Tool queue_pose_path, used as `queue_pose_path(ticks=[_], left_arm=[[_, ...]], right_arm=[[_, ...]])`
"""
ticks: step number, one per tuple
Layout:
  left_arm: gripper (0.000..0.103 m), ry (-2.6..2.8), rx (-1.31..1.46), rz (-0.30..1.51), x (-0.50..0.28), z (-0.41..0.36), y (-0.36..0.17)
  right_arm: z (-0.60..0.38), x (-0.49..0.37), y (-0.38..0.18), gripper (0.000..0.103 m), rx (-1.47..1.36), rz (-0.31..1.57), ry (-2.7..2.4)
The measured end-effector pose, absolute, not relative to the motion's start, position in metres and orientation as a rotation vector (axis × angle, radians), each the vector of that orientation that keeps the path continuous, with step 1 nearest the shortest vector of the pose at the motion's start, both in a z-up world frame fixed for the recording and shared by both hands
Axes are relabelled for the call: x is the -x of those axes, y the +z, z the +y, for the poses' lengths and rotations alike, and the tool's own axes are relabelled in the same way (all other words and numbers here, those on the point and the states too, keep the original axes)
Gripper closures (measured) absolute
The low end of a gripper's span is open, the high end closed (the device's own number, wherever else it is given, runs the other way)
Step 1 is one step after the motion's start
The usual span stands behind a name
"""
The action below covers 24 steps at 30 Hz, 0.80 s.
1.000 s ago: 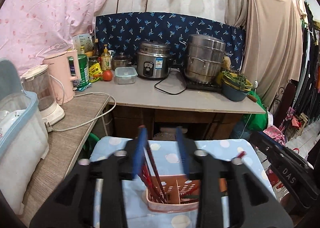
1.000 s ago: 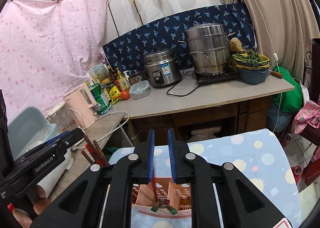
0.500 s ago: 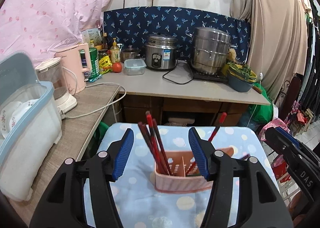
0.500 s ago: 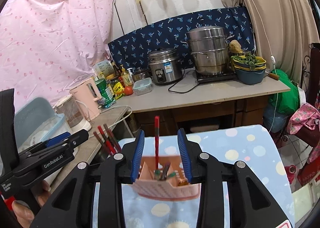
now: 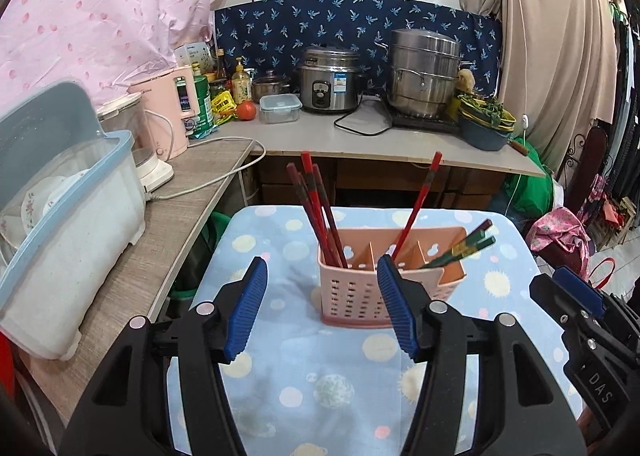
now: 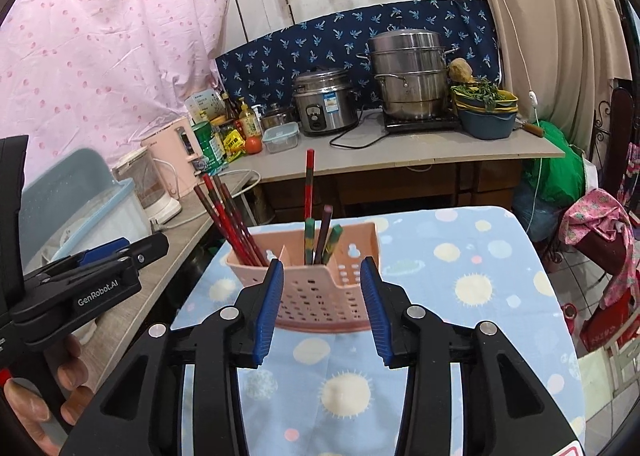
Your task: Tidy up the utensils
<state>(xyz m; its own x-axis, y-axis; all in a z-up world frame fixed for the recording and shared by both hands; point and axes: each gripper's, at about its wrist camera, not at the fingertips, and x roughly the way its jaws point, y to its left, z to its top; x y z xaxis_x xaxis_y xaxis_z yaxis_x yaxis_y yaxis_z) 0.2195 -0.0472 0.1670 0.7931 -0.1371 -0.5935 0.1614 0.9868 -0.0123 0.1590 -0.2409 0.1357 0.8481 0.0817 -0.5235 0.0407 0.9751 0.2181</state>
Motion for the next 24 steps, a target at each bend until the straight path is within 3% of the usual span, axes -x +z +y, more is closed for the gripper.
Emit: queue_pose_path(ticks=[24], left_arm=[[0.046, -0.131, -0.048, 0.713, -0.189, -0.036, 0.117]], right_arm=[[-0.230, -0.132, 0.089, 0.062, -0.156, 0.654, -0.035]])
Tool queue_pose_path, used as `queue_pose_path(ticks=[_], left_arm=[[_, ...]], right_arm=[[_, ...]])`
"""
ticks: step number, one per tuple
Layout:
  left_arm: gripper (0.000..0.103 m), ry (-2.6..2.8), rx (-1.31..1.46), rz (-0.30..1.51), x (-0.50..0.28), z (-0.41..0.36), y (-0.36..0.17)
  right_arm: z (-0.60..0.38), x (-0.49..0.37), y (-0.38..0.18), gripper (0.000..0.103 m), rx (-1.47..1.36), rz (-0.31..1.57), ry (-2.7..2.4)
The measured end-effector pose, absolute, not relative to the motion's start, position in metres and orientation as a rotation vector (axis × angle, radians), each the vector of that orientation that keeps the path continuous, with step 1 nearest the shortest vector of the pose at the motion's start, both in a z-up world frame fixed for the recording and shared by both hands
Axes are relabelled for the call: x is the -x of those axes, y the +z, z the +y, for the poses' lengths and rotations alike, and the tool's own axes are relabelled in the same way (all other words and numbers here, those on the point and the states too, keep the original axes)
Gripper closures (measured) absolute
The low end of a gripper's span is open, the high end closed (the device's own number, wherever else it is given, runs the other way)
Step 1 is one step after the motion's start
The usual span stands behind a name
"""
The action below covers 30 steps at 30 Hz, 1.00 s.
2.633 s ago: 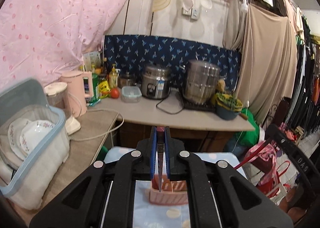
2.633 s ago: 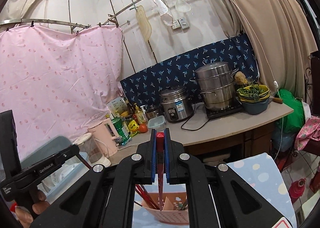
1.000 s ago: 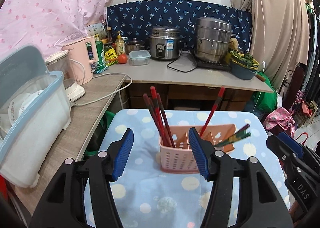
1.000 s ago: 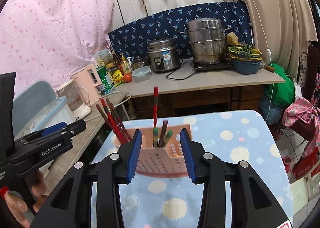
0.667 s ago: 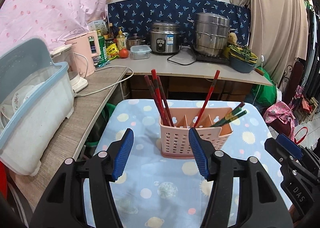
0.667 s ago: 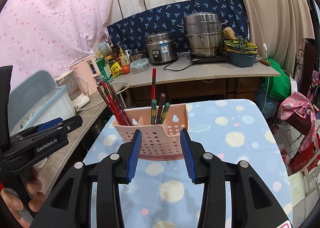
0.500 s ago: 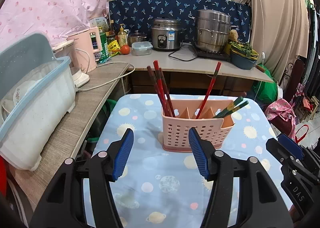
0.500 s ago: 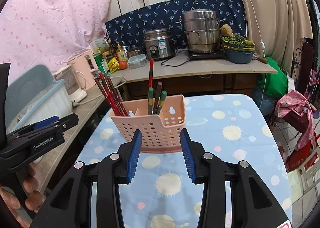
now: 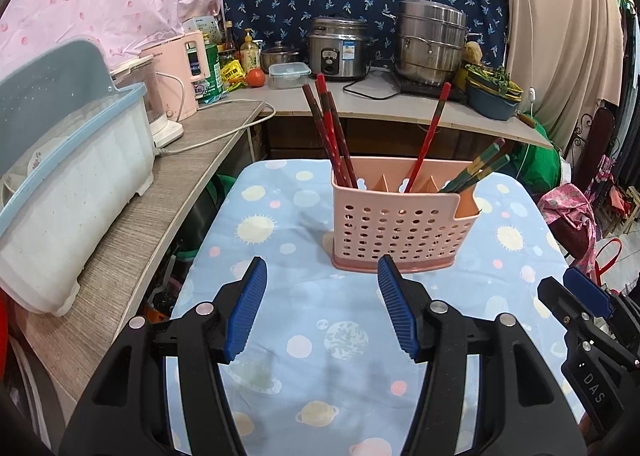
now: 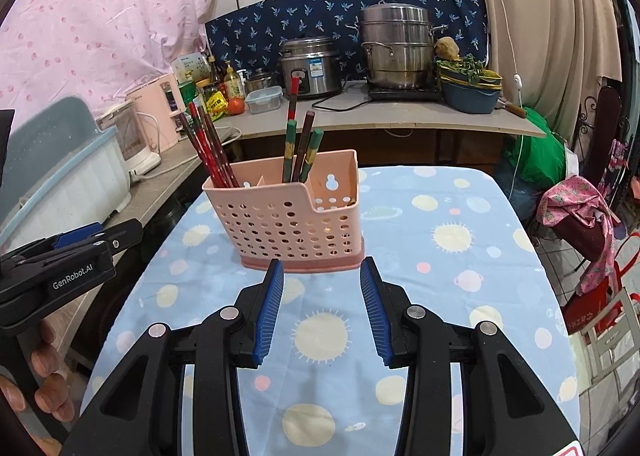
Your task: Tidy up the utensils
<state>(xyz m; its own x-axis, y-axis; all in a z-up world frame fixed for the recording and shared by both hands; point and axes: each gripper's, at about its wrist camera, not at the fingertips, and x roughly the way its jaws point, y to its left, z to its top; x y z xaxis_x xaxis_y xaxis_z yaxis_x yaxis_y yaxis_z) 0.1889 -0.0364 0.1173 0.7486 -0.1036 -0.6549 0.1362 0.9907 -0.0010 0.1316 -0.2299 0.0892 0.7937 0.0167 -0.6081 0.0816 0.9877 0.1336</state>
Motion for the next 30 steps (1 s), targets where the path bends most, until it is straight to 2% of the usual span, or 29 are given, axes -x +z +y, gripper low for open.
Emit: queue_pose_path(ticks=[2, 12, 14, 19, 21, 26, 27, 28, 30], left_arm=[[0.040, -0.128, -0.047, 0.713, -0.187, -0.036, 0.115], [0.035, -0.125, -0.066, 0.749, -0.179, -0.039, 0.092], [0.026, -0.123, -0.066, 0.750, -0.177, -0.038, 0.088], [0.016, -0.110, -0.080, 0.740, -0.174, -0.039, 0.082], [0.014, -0.107, -0.083, 0.744, -0.173, -0.040, 0.080], [0.012, -0.103, -0.088, 0.761, -0.174, -0.040, 0.073], [0.011, -0.102, -0.088, 0.764, -0.175, -0.040, 0.071], [0.010, -0.102, -0.088, 0.767, -0.175, -0.040, 0.071], [0.009, -0.098, -0.088, 0.773, -0.176, -0.039, 0.068]], right_arm=[[-0.228, -0.130, 0.085, 0.062, -0.145, 0.660, -0.043], [-0.227, -0.124, 0.067, 0.042, -0.133, 0.697, -0.063], [-0.228, -0.124, 0.065, 0.039, -0.133, 0.704, -0.071], [-0.232, -0.123, 0.058, 0.029, -0.137, 0.712, -0.085], [-0.234, -0.123, 0.056, 0.020, -0.141, 0.717, -0.087], [-0.237, -0.124, 0.050, 0.017, -0.151, 0.736, -0.083], [-0.238, -0.124, 0.048, 0.014, -0.157, 0.740, -0.078], [-0.239, -0.123, 0.047, 0.006, -0.164, 0.743, -0.072], [-0.241, -0.121, 0.045, 0.006, -0.167, 0.731, -0.089]])
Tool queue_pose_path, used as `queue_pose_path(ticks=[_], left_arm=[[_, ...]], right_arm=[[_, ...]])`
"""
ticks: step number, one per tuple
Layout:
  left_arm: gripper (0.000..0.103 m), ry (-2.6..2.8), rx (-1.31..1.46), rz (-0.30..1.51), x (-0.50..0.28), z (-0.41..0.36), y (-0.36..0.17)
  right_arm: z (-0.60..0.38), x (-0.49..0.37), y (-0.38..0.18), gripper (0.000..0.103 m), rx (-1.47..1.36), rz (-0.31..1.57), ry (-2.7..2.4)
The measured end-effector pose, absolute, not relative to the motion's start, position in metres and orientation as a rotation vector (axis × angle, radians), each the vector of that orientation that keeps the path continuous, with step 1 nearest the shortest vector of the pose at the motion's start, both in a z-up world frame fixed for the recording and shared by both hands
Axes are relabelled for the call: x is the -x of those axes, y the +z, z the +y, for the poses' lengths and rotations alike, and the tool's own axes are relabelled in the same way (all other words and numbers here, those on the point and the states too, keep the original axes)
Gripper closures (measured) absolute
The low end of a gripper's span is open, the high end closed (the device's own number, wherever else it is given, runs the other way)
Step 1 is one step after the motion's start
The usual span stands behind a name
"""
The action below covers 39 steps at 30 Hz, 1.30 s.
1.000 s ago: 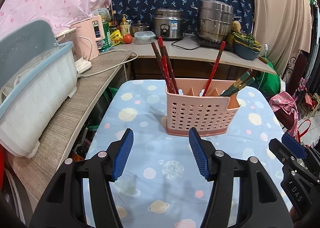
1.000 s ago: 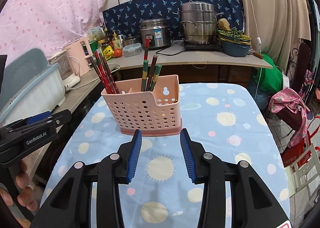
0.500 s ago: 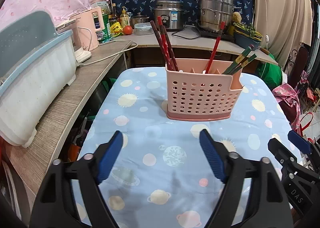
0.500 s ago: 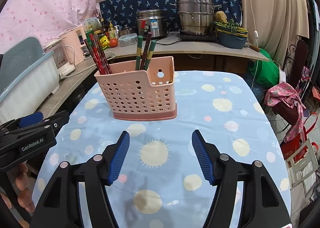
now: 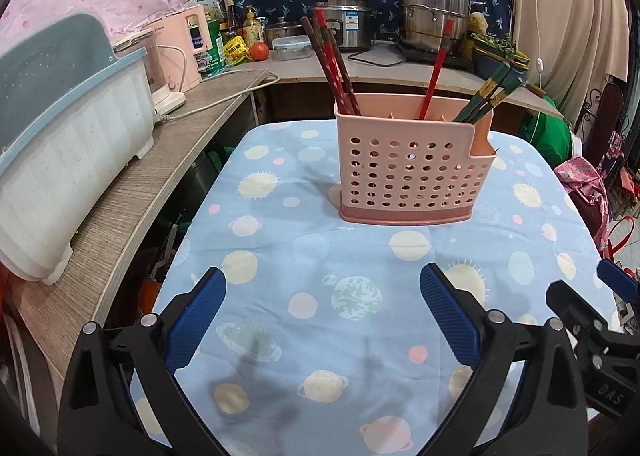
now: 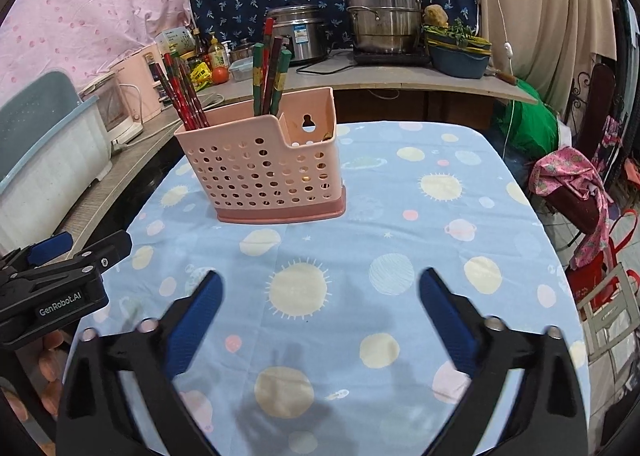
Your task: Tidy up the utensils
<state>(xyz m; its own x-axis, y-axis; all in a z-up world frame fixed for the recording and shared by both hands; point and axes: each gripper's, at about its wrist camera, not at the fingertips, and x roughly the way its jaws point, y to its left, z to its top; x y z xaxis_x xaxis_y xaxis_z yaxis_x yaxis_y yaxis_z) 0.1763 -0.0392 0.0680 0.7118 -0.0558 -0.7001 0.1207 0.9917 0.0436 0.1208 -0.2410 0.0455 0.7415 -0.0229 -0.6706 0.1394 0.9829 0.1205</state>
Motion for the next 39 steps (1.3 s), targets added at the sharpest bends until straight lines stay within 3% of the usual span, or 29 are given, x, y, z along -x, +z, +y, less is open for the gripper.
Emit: queue_pose_path(ticks=[39], left_arm=[[0.007, -0.036, -0.120, 0.776, -0.186, -0.035, 0.059]], right_arm=[[-0.230, -0.135, 0.035, 0.006, -0.150, 0.754, -0.128]])
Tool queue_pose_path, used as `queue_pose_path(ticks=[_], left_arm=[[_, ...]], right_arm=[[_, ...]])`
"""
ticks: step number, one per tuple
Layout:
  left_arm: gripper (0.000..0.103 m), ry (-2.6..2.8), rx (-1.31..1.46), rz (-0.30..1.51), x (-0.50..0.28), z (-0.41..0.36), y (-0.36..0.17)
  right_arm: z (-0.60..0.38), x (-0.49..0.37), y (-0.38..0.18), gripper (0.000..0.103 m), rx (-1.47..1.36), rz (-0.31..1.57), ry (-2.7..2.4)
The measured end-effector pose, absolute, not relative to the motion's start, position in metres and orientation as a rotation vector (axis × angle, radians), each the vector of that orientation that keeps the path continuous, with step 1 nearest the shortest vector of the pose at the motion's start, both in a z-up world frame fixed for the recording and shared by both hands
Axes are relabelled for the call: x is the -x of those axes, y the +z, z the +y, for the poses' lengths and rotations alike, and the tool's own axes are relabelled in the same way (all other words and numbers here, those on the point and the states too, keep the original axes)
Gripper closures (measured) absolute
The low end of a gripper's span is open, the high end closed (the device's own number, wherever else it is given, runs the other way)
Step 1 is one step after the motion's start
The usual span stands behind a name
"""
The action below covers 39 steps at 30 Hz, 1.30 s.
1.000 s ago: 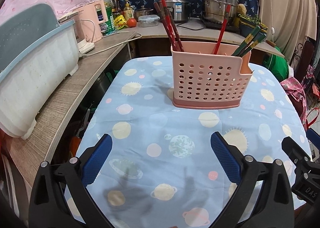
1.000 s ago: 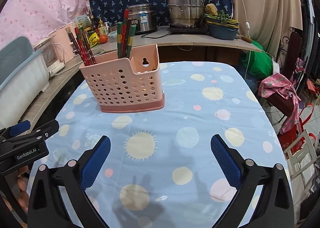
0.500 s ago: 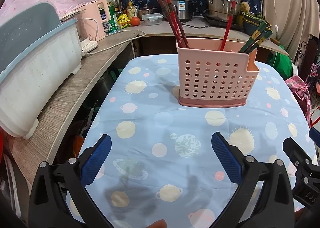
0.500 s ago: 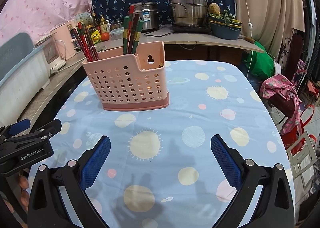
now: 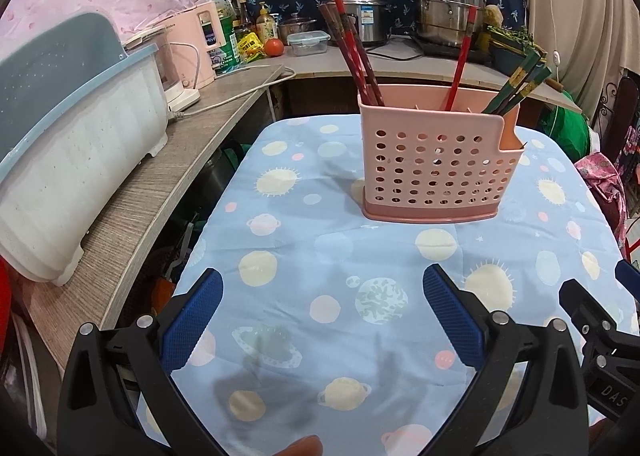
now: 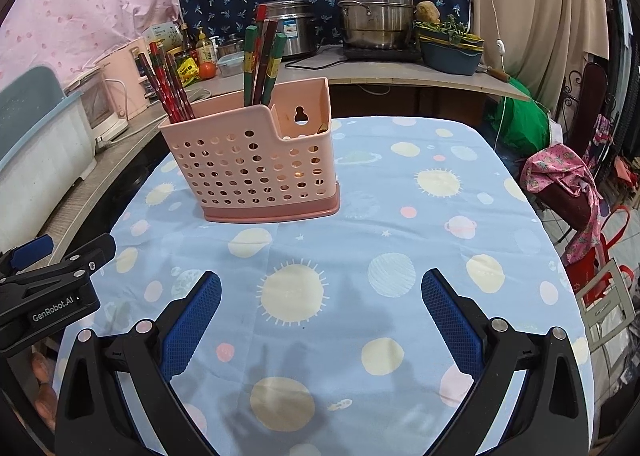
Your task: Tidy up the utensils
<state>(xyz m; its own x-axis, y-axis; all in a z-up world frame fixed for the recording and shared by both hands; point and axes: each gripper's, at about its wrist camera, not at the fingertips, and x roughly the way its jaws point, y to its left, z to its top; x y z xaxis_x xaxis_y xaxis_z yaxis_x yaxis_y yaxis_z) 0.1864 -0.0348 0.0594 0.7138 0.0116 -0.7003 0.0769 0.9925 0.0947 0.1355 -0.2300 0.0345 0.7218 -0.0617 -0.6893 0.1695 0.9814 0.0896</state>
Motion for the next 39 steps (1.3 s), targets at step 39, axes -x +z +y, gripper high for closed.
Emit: queue_pose_path(ticks=[39], left_arm=[[0.007, -0.031, -0.095, 0.784, -0.1809, -0.0340, 0.0612]], right_arm=[[-0.2249, -0.1313, 0.0355, 0.006, -0.152, 0.756, -0.135]])
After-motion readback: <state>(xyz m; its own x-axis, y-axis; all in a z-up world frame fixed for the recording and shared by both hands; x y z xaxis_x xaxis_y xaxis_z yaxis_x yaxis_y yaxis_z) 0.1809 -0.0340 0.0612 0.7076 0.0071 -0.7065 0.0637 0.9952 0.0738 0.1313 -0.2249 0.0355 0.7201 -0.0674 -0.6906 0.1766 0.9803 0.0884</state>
